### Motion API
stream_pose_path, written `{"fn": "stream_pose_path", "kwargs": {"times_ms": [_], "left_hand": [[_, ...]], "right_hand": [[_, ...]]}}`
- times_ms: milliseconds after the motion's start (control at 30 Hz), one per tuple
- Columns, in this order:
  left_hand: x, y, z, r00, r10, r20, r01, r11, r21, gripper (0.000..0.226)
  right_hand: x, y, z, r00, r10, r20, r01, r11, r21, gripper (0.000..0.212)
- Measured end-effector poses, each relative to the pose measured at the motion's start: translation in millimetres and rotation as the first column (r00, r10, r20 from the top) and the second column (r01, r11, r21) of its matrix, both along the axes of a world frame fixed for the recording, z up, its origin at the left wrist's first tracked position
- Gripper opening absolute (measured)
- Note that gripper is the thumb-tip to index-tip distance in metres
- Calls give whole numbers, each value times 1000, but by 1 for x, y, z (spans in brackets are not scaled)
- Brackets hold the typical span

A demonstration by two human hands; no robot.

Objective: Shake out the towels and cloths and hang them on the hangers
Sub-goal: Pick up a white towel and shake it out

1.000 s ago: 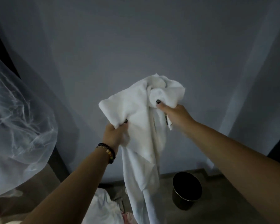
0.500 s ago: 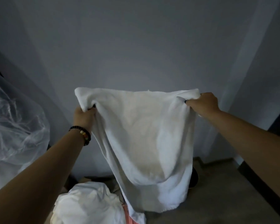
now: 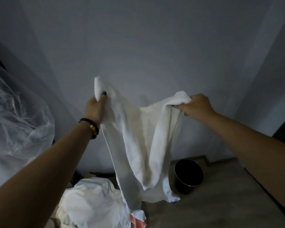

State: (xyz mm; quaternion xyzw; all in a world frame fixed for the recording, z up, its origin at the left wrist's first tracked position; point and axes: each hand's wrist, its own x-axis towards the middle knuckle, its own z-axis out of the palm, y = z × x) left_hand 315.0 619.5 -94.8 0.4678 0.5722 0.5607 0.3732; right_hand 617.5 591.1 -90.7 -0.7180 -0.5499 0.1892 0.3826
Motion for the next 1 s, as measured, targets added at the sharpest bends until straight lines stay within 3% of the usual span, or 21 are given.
{"fn": "stream_pose_path", "kwargs": {"times_ms": [200, 300, 367, 467, 700, 833, 900, 1000], "left_hand": [[-5, -10, -22, 970, -14, 243, 3, 999, 46, 21], [2, -17, -21, 851, -10, 525, 33, 999, -35, 31], [16, -23, -22, 790, -69, 609, 124, 991, -49, 33], [40, -37, -23, 822, -73, 565, 143, 987, -79, 39], [56, -57, -27, 937, -152, 316, 153, 988, 20, 10], [60, -66, -31, 954, -170, 247, 166, 985, 34, 8], [63, -68, -33, 956, -175, 237, 172, 985, 31, 8], [69, -72, -35, 956, -188, 225, 183, 982, 41, 6]], "right_hand": [[-22, -1, -12, 954, -20, -298, -11, 994, -104, 52], [-26, -3, -7, 897, 19, -442, -155, 949, -273, 36], [-31, -5, -5, 844, 35, -536, -238, 918, -316, 35], [-38, -6, 0, 810, 109, -576, -341, 887, -312, 35], [-47, -29, 9, 834, 188, -518, -407, 844, -349, 19], [-46, -37, 14, 926, 220, -305, -333, 858, -392, 19], [-47, -41, 20, 924, 234, -301, -344, 854, -391, 24], [-42, -38, 24, 934, 220, -282, -306, 899, -313, 50]]}}
